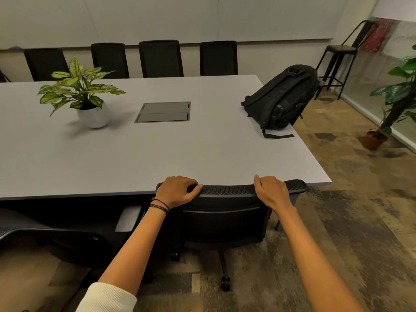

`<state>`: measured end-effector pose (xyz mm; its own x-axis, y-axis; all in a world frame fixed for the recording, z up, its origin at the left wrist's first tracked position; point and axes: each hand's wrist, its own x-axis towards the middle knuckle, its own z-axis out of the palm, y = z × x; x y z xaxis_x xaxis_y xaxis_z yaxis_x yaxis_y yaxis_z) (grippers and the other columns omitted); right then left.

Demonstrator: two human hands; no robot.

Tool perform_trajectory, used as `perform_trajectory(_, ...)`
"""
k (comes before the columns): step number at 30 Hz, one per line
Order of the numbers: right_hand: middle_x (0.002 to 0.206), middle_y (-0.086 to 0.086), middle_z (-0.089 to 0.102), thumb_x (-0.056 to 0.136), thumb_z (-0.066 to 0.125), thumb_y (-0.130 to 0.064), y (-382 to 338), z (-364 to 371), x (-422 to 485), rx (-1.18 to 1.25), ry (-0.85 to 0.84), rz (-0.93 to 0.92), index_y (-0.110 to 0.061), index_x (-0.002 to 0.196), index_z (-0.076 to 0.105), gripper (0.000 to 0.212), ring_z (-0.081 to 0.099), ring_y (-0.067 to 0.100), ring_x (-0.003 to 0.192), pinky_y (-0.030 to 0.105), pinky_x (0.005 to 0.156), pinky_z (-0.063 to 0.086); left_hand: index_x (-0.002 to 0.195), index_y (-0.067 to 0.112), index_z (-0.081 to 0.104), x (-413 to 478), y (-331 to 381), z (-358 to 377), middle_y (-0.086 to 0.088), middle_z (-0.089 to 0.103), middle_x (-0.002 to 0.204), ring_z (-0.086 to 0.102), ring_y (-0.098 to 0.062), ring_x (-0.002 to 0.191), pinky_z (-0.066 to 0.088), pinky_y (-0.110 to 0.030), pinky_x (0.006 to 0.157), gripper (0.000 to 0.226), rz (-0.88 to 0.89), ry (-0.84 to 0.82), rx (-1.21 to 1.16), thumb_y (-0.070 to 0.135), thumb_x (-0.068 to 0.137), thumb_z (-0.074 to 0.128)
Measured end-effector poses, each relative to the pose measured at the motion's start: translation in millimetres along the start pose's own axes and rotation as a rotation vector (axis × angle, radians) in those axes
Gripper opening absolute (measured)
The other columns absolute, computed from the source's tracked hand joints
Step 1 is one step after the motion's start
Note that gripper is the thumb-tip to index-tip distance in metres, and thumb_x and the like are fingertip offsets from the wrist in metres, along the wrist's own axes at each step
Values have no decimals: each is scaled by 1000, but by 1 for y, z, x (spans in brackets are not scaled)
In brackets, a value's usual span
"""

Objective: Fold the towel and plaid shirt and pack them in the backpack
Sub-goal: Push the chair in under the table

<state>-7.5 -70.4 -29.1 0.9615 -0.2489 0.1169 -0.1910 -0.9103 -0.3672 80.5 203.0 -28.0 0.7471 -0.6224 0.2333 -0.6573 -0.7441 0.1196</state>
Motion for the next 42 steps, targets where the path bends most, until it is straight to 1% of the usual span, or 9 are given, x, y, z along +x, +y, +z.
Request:
perform_trajectory(10, 50, 0, 43, 100, 25, -30, -4, -1, 21, -21, 20, -15, -13, 48, 37, 56, 39, 16, 49, 31, 59, 33, 86, 21, 70, 15, -14, -6, 4, 68, 71, 60, -14, 62, 44, -27, 53, 72, 10, 17, -13, 64, 82, 13)
perform_trajectory(14, 49, 0, 42, 99, 27, -29, -3, -2, 22, -27, 12, -22, -12, 50, 37, 53, 38, 15, 46, 30, 58, 34, 88, 22, 70, 14, -13, -6, 5, 69, 76, 60, -13, 66, 46, -27, 55, 72, 9, 3, -23, 64, 81, 12)
perform_trajectory(19, 48, -2, 41, 99, 29, -29, -4, -3, 20, -44, 22, -25, -11, 52, 40, 51, 35, 11, 43, 29, 51, 26, 98, 23, 68, 11, -11, -8, 7, 70, 86, 61, -12, 74, 49, -27, 61, 76, 25, -32, -49, 67, 79, 9)
perform_trajectory(23, 48, -3, 40, 98, 30, -30, -5, -4, 20, -75, 16, -33, -11, 54, 40, 49, 33, 11, 43, 28, 46, 21, 102, 24, 67, 10, -10, -11, 6, 70, 92, 62, -12, 78, 50, -28, 64, 89, 26, -59, -84, 79, 74, 4)
perform_trajectory(27, 50, -3, 42, 98, 30, -31, -4, -3, 21, -83, -7, -37, -11, 54, 41, 49, 35, 11, 45, 28, 47, 23, 109, 26, 64, 8, -7, -15, 7, 69, 100, 62, -11, 85, 46, -23, 67, 106, 27, -96, -129, 87, 63, -10)
perform_trajectory(31, 51, -2, 44, 98, 29, -33, -2, -3, 23, -78, -37, -42, -11, 54, 41, 51, 38, 13, 47, 28, 47, 25, 127, 26, 52, 10, -7, -20, 6, 63, 118, 59, -12, 101, 42, -19, 76, 113, 47, -246, -140, 96, 53, 2)
perform_trajectory(34, 53, -2, 46, 98, 28, -35, -2, -2, 24, -114, -77, -56, -10, 57, 43, 50, 40, 14, 49, 29, 50, 27, 132, 29, 45, 10, -9, -20, 7, 60, 123, 57, -13, 106, 43, -22, 84, 115, 58, -361, -162, 98, 49, 7)
perform_trajectory(39, 56, -3, 47, 97, 31, -32, 0, -2, 26, -108, -144, -25, -11, 61, 47, 45, 39, 12, 50, 27, 48, 25, 134, 34, 40, 11, -10, -17, 7, 57, 125, 56, -13, 107, 43, -23, 87, 106, -14, -543, -272, 97, 50, 25)
perform_trajectory(42, 61, -1, 54, 96, 32, -34, 2, -1, 29, -85, -178, 1, -12, 63, 51, 44, 45, 15, 55, 27, 50, 30, 136, 34, 38, 15, -9, -18, 6, 54, 130, 53, -15, 112, 41, -26, 94, 88, -68, -667, -315, 81, 61, 46)
